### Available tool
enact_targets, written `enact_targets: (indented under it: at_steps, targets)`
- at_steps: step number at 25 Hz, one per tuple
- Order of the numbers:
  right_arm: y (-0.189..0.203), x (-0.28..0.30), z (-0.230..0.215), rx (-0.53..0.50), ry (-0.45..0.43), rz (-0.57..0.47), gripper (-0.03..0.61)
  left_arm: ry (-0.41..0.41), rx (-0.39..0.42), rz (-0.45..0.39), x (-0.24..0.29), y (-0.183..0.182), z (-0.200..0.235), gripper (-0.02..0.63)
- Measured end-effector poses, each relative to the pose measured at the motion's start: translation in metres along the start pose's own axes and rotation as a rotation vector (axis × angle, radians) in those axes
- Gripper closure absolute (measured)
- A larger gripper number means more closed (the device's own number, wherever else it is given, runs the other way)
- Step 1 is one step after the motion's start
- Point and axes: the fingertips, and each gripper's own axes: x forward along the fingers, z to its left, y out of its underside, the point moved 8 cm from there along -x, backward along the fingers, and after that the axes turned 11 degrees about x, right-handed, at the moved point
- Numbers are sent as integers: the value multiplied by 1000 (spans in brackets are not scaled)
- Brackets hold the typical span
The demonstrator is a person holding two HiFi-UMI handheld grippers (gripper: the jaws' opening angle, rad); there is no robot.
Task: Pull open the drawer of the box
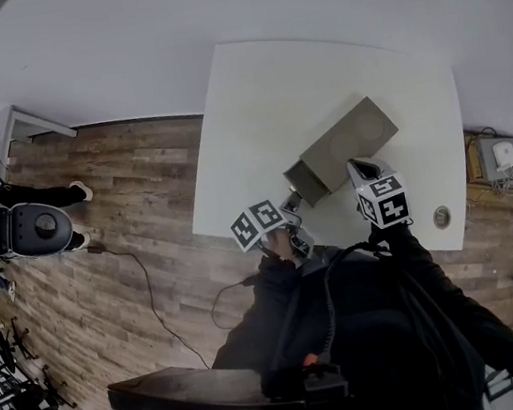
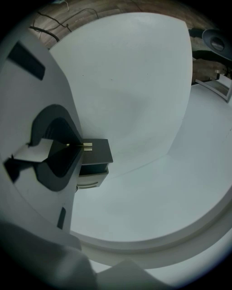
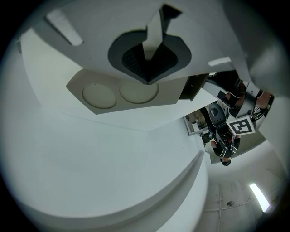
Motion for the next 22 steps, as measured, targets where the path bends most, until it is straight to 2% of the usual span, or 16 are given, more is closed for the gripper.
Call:
enact_targets:
  at_steps: [22]
  targets:
    - [1,0,2,7,3,-6,584,8,-10,5,-5,0,6,589]
